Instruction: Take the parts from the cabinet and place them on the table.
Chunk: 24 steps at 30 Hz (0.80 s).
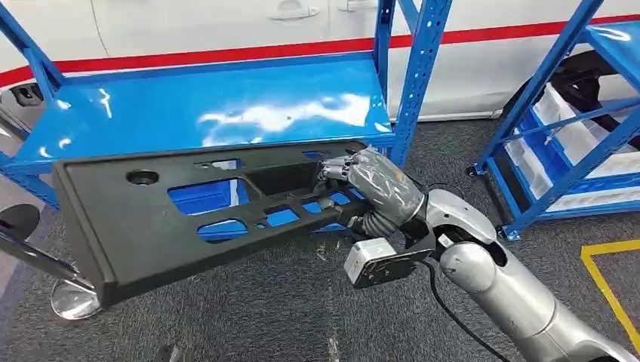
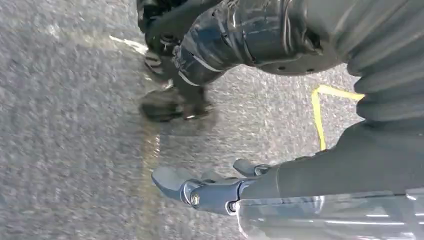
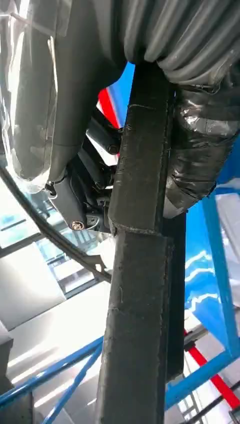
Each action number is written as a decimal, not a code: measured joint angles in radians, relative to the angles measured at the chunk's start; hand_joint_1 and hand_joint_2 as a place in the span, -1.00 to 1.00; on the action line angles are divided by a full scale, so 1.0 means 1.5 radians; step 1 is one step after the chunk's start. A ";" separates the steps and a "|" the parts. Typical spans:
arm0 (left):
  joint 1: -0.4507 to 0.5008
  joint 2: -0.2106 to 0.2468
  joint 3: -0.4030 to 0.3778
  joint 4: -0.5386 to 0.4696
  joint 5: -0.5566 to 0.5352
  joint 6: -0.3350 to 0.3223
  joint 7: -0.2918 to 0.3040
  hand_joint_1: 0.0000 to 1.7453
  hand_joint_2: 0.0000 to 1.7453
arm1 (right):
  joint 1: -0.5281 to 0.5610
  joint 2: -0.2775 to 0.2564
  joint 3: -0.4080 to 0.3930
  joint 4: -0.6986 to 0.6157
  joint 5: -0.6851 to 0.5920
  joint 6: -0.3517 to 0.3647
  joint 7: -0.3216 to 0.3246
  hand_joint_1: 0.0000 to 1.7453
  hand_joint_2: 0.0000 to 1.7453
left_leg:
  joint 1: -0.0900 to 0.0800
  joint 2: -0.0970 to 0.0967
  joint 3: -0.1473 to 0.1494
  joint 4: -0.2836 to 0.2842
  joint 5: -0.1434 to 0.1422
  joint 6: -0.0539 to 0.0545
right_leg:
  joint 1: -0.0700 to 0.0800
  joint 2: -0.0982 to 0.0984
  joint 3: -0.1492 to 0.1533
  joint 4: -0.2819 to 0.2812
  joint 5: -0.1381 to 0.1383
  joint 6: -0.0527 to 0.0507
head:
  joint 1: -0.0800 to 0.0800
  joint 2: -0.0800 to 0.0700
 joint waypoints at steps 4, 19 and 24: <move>0.000 0.000 0.000 0.000 0.000 0.000 0.000 -1.00 1.00 | 0.000 0.000 0.000 0.000 0.000 0.000 0.000 1.00 1.00 | 0.000 0.000 0.000 0.000 0.000 0.000 | 0.000 0.000 0.000 0.000 0.000 0.000 | 0.000 0.000; -0.006 0.009 -0.001 0.000 0.018 -0.008 0.007 -1.00 1.00 | -0.010 -0.006 -0.016 0.030 -0.016 -0.007 0.007 1.00 1.00 | 0.000 0.039 0.053 -0.046 0.013 0.024 | -0.017 -0.004 -0.065 0.135 0.033 0.051 | 0.003 0.000; -0.006 0.016 -0.001 0.000 0.018 -0.008 0.007 -1.00 1.00 | -0.013 -0.006 -0.021 0.033 -0.016 -0.008 0.008 1.00 1.00 | 0.005 0.056 0.023 -0.018 0.033 0.001 | -0.002 -0.027 0.003 0.013 -0.013 0.032 | 0.004 0.000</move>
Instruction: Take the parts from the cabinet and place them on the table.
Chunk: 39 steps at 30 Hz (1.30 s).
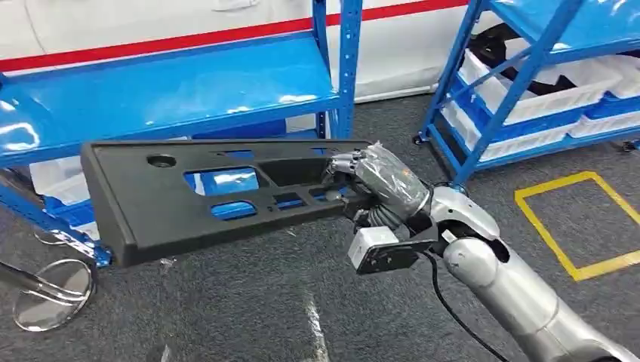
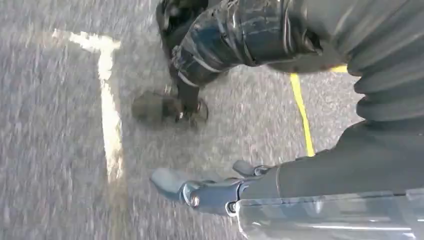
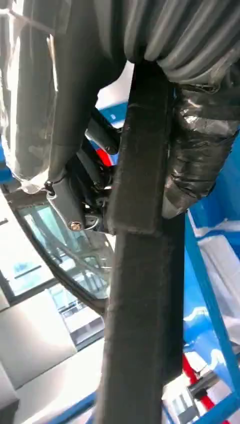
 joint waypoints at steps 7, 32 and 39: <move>0.005 -0.001 0.000 0.000 0.003 0.000 0.001 -1.00 1.00 | -0.002 0.000 -0.001 0.003 -0.002 -0.001 0.000 1.00 1.00 | 0.004 -0.056 -0.041 0.186 -0.160 -0.008 | 0.004 0.039 -0.068 -0.006 0.064 -0.028 | -0.001 0.000; 0.000 0.001 0.000 0.000 0.020 -0.002 0.018 -1.00 1.00 | -0.014 0.000 -0.002 0.019 -0.019 -0.004 0.015 1.00 1.00 | -0.011 0.025 -0.003 -0.003 0.002 0.007 | 0.018 0.002 0.011 -0.025 0.003 -0.019 | 0.004 0.000; 0.004 -0.003 0.000 0.000 0.026 -0.002 0.023 -1.00 1.00 | -0.015 0.001 -0.002 0.024 -0.022 -0.004 0.017 1.00 1.00 | -0.004 -0.056 -0.028 0.187 -0.131 -0.006 | 0.013 0.046 -0.048 -0.020 0.058 -0.037 | 0.002 0.000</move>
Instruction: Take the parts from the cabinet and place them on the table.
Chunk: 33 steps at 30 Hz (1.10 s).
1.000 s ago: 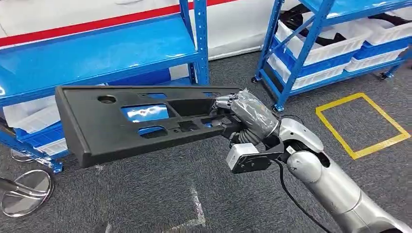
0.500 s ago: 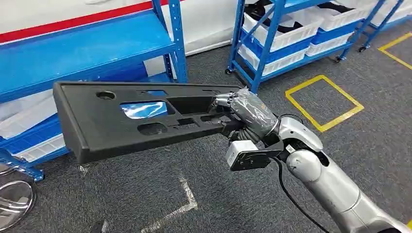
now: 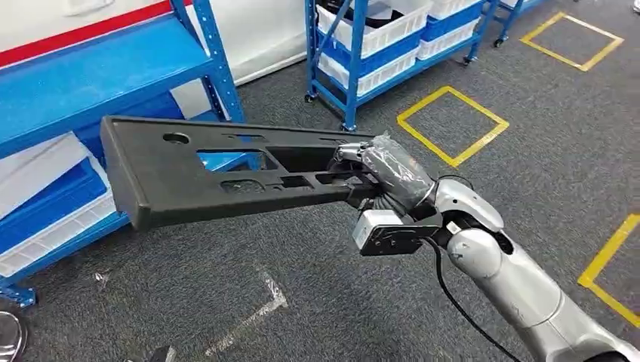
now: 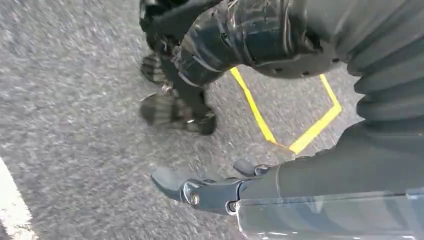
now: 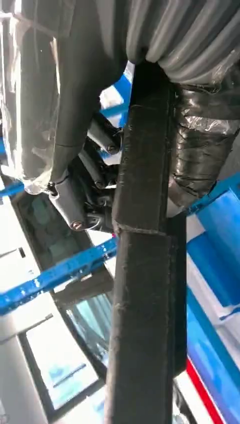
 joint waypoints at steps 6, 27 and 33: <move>-0.002 0.000 0.000 0.000 0.000 0.000 0.000 -1.00 1.00 | -0.001 0.000 0.000 0.001 0.000 0.000 0.002 1.00 1.00 | 0.001 -0.051 0.136 -0.200 0.030 0.008 | -0.006 0.040 -0.039 0.003 0.043 0.021 | 0.001 0.000; -0.001 0.003 0.000 0.000 0.030 -0.035 0.006 -1.00 1.00 | -0.019 0.001 0.000 0.005 -0.011 0.001 0.032 1.00 1.00 | 0.006 0.007 -0.010 -0.124 0.038 -0.007 | 0.000 -0.027 0.060 -0.027 -0.037 -0.003 | 0.006 0.000; 0.001 0.018 0.000 0.000 0.028 -0.054 0.020 -1.00 1.00 | -0.020 0.001 0.000 -0.004 -0.006 -0.002 0.072 1.00 1.00 | 0.006 -0.009 0.040 -0.072 0.081 0.001 | 0.001 0.024 0.000 -0.022 0.008 0.000 | 0.007 0.000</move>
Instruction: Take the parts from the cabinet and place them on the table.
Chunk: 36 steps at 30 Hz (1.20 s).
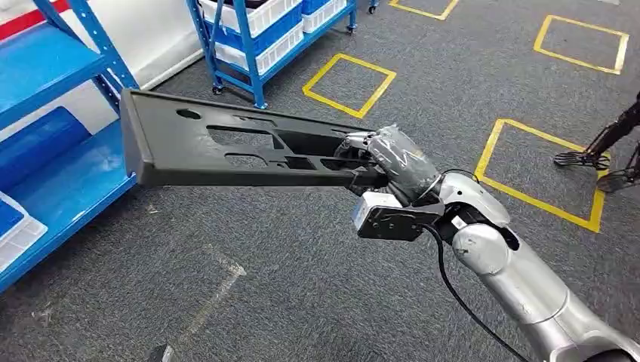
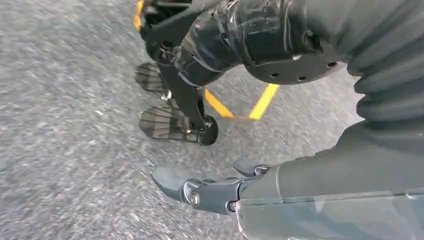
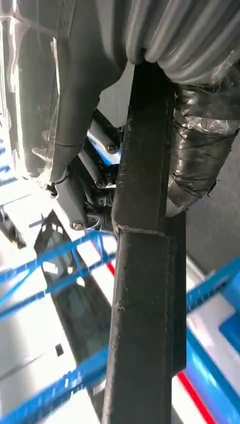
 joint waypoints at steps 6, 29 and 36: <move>-0.014 0.013 -0.007 0.000 -0.038 -0.004 0.030 -1.00 1.00 | 0.001 -0.021 0.000 -0.026 0.023 -0.010 0.052 1.00 1.00 | -0.003 -0.027 0.099 -0.155 -0.036 0.014 | 0.000 0.036 -0.021 0.005 0.026 0.024 | 0.000 0.000; -0.066 -0.012 -0.131 -0.011 -0.159 0.019 0.099 -1.00 1.00 | 0.126 -0.104 -0.061 -0.134 0.237 -0.029 0.177 1.00 1.00 | -0.008 0.007 -0.007 0.039 -0.098 0.012 | 0.005 0.000 -0.003 0.023 -0.012 0.000 | 0.001 0.000; -0.072 -0.013 -0.141 -0.011 -0.160 0.018 0.100 -1.00 1.00 | 0.134 -0.111 -0.069 -0.146 0.252 -0.029 0.183 1.00 1.00 | -0.022 -0.026 0.076 -0.139 -0.029 0.034 | -0.004 0.041 -0.010 0.015 0.003 0.017 | -0.003 0.000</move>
